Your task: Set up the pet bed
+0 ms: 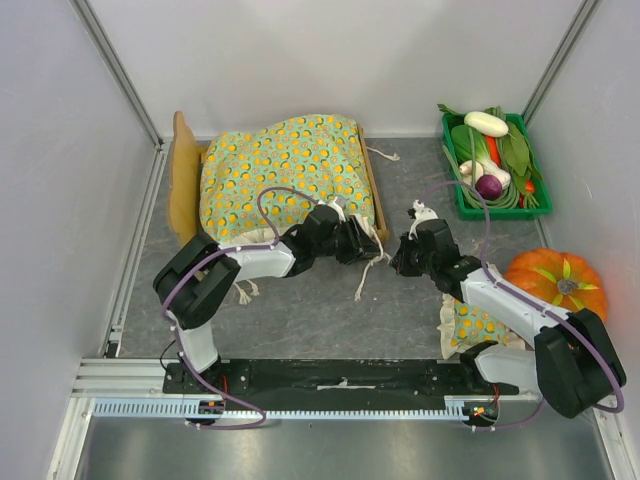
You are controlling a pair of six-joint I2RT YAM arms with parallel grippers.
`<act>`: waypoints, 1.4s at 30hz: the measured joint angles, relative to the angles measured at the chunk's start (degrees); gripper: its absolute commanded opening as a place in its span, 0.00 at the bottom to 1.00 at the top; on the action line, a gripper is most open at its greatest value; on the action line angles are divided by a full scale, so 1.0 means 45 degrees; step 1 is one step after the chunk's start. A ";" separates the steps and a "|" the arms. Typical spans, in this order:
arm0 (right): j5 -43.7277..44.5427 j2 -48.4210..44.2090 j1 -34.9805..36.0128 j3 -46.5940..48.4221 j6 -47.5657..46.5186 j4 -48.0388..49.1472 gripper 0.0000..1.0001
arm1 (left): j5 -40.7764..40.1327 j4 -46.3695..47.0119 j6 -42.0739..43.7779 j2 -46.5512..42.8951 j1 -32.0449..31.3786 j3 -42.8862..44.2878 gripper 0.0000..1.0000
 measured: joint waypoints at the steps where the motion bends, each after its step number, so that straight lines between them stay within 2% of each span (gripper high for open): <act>1: 0.0141 -0.0121 0.0000 -0.0005 0.0029 -0.0121 0.00 | -0.0112 -0.0330 0.0170 -0.0155 -0.0005 0.0005 0.51; 14: 0.1059 -0.0345 0.0000 -0.0005 0.0083 -0.0729 0.00 | -0.1559 -0.3036 0.1933 -0.1715 -0.0223 -0.0850 0.58; 22: 0.0782 -0.0505 0.0000 -0.0005 -0.0015 -0.0733 0.00 | -0.3045 -0.5071 0.3133 -0.1122 -0.1700 -0.0146 0.57; 27: 0.0563 -0.0636 0.0000 -0.0010 -0.0063 -0.0738 0.00 | -0.3866 -0.6295 0.3837 0.0034 -0.2225 0.1069 0.48; 32: 0.0418 -0.0743 0.0000 -0.0010 -0.0063 -0.0738 0.00 | -0.4862 -0.7276 0.4386 0.0491 -0.2545 0.1914 0.29; 35: 0.0389 -0.0772 0.0000 -0.0010 -0.0063 -0.0738 0.00 | -0.5474 -0.7723 0.4629 0.0699 -0.2822 0.2259 0.25; 36: 0.0384 -0.0797 0.0000 -0.0010 -0.0063 -0.0738 0.00 | -0.5678 -0.7834 0.4677 0.0729 -0.2919 0.2317 0.21; 37: 0.0384 -0.0806 0.0000 -0.0010 -0.0063 -0.0738 0.00 | -0.5819 -0.7912 0.4731 0.0748 -0.2987 0.2356 0.02; 42: 0.0384 -0.0821 0.0000 -0.0010 -0.0063 -0.0738 0.00 | -0.6499 -0.8213 0.4949 0.0865 -0.3356 0.2531 0.02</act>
